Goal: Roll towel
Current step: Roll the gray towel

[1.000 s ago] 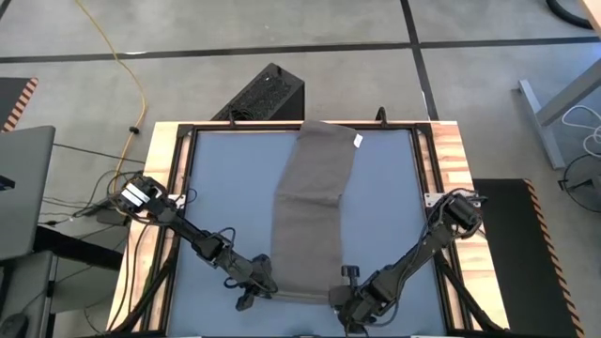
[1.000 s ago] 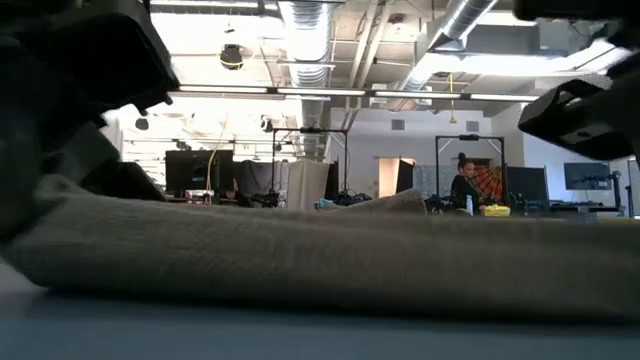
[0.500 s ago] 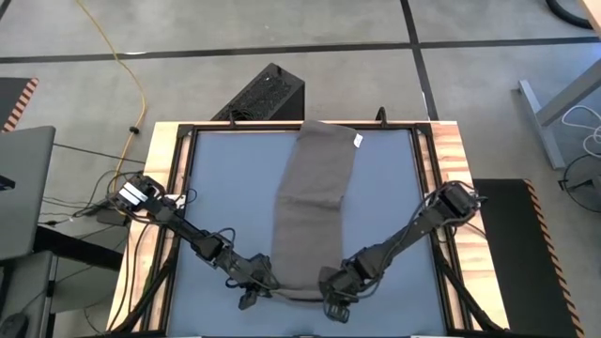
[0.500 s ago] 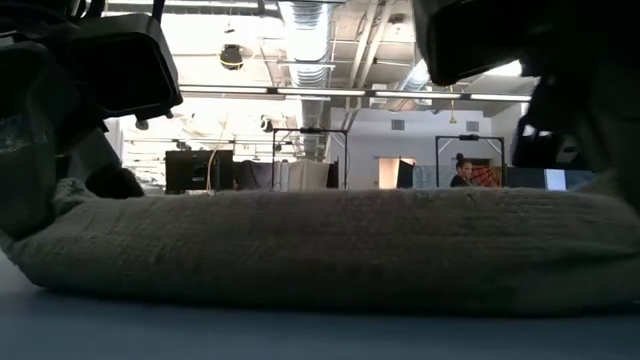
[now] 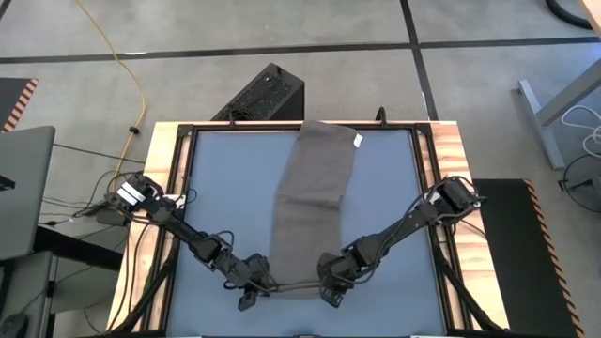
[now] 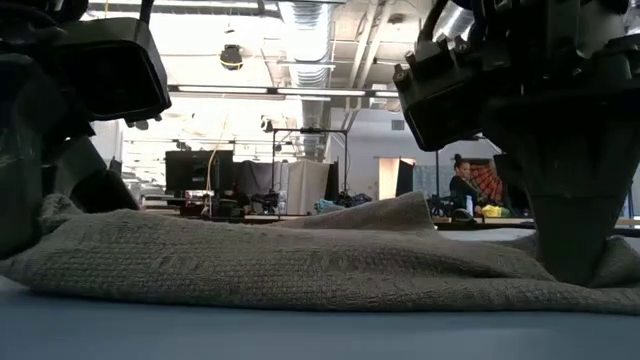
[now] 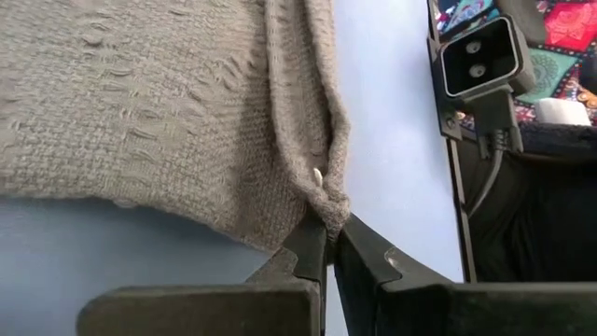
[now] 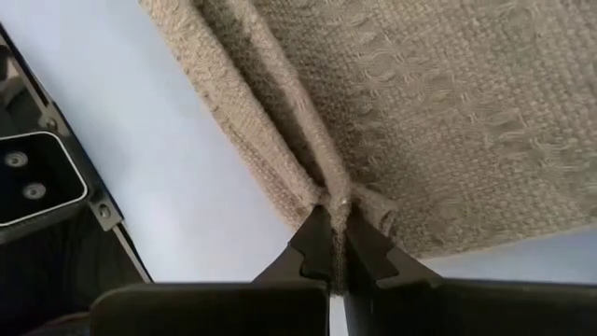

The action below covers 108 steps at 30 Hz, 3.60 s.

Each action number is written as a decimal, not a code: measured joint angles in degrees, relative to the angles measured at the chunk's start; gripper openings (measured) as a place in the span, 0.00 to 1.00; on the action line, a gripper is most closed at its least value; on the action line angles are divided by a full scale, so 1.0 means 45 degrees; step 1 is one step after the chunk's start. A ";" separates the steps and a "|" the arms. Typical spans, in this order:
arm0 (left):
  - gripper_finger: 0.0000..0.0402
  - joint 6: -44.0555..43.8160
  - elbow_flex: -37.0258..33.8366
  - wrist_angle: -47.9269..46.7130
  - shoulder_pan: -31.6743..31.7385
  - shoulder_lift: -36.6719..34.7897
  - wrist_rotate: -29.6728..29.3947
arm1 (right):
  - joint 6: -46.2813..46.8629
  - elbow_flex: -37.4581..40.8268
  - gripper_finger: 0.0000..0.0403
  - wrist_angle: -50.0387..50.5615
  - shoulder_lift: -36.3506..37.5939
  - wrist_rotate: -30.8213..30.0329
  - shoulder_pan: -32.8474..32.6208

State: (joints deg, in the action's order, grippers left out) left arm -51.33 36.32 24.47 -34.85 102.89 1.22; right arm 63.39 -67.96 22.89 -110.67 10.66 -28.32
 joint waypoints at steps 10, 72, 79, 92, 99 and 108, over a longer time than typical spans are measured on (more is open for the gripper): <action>0.00 0.0544 -0.0015 -0.0005 -0.0058 0.0010 -0.0904 | 0.0287 0.0533 0.06 -0.0601 0.0013 -0.0080 -0.0023; 0.00 0.9993 0.0323 0.2927 -0.0017 -0.0622 -0.1125 | 0.0477 0.0587 0.06 -0.1181 -0.0055 0.0359 0.0230; 0.00 1.0261 0.0765 0.0763 0.0406 -0.0554 -0.1465 | 0.0589 0.0587 0.06 -0.1184 -0.0055 0.0384 0.0230; 0.00 1.0252 0.0703 -0.0121 0.0690 -0.0554 -0.1366 | 0.0715 0.0582 0.06 -0.1190 -0.0055 0.0448 0.0287; 0.00 0.9950 0.0690 0.0029 0.0690 0.0123 -0.1432 | 0.0714 0.0582 0.10 -0.1217 -0.0055 0.0494 0.0337; 0.00 0.9437 0.0719 0.0188 0.0699 0.0627 -0.1322 | 0.1243 0.0570 0.18 -0.1223 -0.0060 0.0574 0.0323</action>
State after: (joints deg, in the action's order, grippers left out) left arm -8.86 39.55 25.32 -31.70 105.71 -4.73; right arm 68.99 -65.39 17.39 -110.93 13.24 -26.87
